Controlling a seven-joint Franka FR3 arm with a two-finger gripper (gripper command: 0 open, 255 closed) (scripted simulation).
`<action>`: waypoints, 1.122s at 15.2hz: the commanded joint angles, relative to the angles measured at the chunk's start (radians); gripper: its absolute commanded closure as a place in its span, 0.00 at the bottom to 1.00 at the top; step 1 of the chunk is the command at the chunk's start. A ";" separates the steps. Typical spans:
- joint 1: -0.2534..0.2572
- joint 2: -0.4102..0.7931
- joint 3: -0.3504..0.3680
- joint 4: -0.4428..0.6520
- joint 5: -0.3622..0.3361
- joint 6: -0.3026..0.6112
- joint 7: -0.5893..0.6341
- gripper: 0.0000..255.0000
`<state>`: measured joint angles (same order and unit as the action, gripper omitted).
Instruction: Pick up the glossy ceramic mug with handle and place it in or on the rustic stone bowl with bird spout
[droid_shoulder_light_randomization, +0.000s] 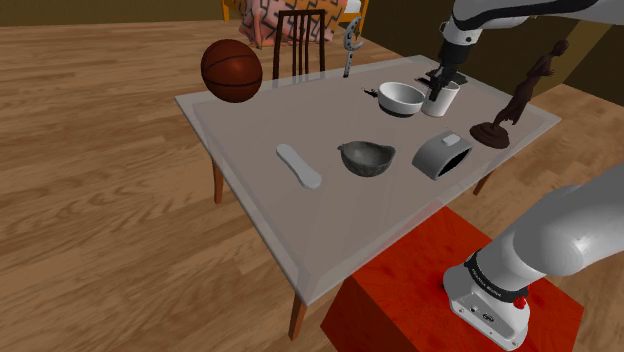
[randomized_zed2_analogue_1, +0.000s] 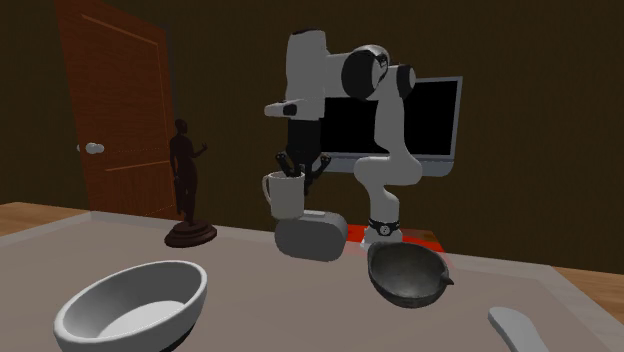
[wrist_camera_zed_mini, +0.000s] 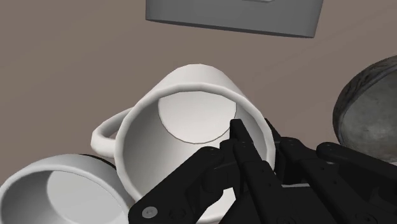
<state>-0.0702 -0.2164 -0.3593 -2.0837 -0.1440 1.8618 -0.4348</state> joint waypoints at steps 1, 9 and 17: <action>0.000 -0.001 0.001 0.018 0.001 -0.019 -0.001 1.00; 0.076 -0.078 0.133 -0.041 0.018 -0.055 0.200 1.00; 0.156 -0.084 0.263 -0.029 0.063 -0.089 0.391 1.00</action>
<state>0.0741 -0.3010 -0.1156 -2.1209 -0.0880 1.7824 -0.0730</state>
